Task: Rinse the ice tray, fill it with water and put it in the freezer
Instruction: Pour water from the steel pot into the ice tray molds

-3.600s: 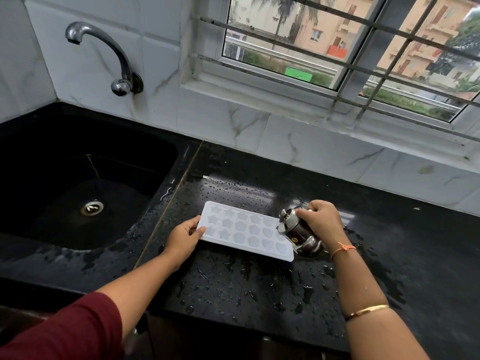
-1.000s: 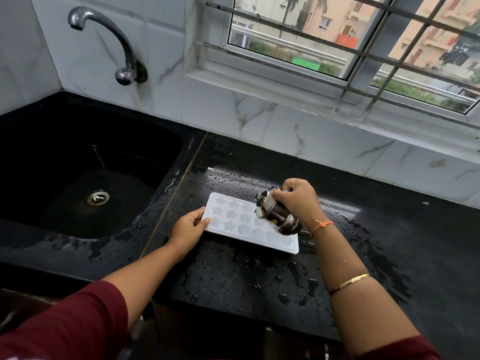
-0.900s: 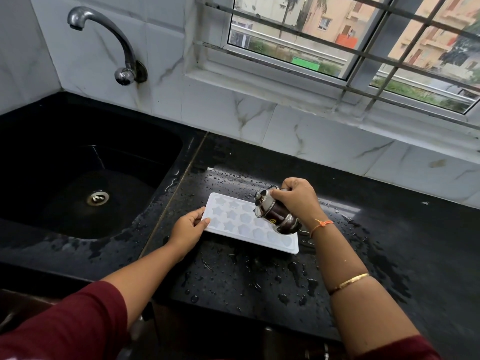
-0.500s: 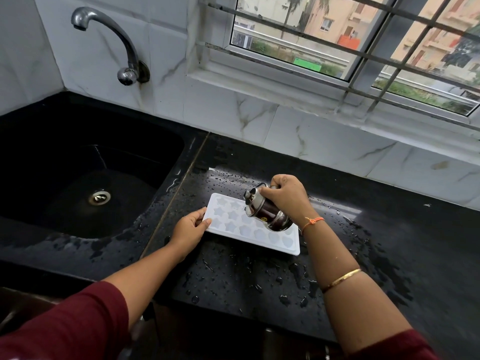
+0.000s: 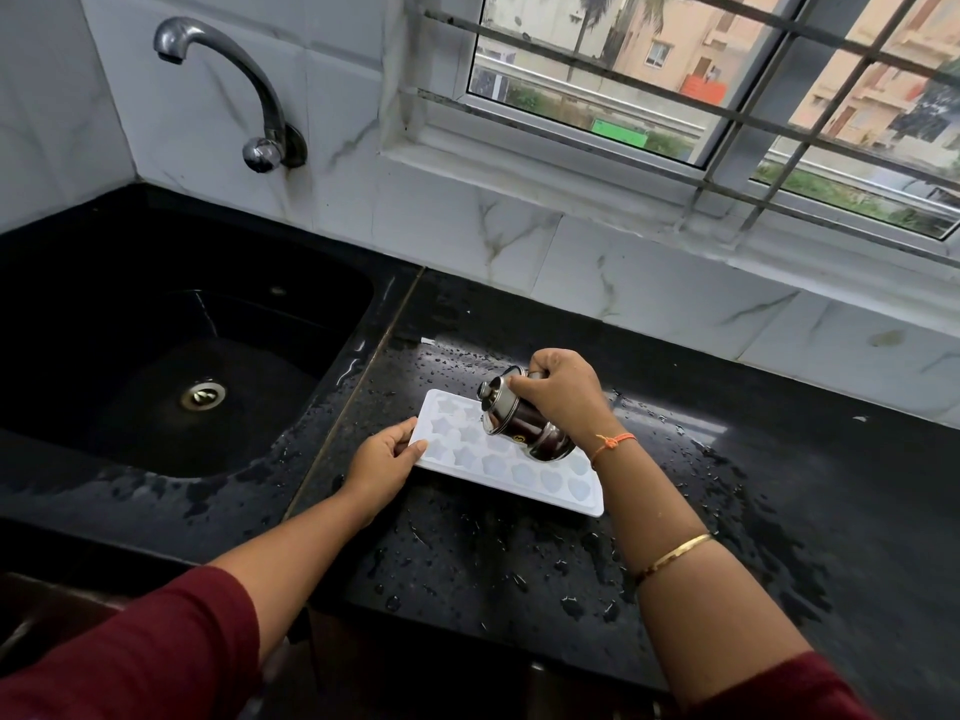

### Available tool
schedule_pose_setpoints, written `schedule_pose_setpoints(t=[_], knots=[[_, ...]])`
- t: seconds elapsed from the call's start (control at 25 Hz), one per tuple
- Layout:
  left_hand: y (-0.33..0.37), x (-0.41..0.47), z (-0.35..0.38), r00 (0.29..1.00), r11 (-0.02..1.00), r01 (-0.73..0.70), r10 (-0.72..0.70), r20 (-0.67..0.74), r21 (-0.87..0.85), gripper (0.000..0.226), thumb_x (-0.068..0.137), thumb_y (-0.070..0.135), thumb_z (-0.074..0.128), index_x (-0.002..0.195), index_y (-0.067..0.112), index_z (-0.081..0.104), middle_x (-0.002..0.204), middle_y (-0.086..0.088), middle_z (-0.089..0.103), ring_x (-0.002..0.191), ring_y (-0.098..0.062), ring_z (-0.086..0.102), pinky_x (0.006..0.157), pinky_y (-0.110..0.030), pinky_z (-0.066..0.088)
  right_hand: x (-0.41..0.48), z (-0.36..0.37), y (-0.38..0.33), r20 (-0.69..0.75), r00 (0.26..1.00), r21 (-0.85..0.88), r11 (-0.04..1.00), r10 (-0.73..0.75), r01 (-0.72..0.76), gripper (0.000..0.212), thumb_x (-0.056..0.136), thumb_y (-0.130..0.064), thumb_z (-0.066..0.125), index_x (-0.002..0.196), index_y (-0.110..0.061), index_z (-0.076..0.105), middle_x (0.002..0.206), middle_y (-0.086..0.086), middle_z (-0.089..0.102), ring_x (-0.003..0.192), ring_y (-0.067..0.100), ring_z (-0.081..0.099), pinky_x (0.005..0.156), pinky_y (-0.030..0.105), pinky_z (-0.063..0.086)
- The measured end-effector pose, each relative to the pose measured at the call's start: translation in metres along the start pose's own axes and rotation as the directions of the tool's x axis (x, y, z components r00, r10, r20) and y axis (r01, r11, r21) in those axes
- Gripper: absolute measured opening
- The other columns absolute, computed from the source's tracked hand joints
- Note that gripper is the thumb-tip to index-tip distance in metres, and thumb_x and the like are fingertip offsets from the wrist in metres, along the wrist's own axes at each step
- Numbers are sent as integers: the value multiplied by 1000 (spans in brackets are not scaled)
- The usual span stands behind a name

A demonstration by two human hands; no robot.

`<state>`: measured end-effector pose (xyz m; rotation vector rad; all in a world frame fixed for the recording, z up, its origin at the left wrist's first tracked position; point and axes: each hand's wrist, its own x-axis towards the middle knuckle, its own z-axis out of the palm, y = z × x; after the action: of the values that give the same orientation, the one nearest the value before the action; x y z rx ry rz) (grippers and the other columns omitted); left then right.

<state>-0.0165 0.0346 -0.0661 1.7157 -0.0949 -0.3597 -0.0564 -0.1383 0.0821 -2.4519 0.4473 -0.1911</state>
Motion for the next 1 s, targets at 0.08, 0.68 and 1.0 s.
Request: schedule_pose_setpoints(t=[0.08,0.68,1.0], knots=[[-1,1,0,1000,1000,-4,4,4,-1,44,90,6,56,133,1,48,130,-7,58,108,-12,55,100,-26,39,0,0,0,-1,1000,-2,1000,0,0,40,82,-15,63,53,-18,35,57,-3,41,53,8,38,49,19,31],[-2,1,1,1000,1000,-9,9,5,-14,45,91,6,55,134,1,46,133,-7,56,110,-11,53,100,-24,39,3,0,3,-29,999,28,999,16,-16,40,82,-15,64,54,-18,35,58,-2,40,54,9,38,49,18,32],[0,2,1,1000,1000,-9,9,4,27,46,90,8,56,135,3,46,132,-5,57,108,-8,53,96,-21,38,6,6,-9,-9,998,3,999,-54,54,41,81,-16,63,54,-18,33,57,-2,39,55,10,36,51,20,32]])
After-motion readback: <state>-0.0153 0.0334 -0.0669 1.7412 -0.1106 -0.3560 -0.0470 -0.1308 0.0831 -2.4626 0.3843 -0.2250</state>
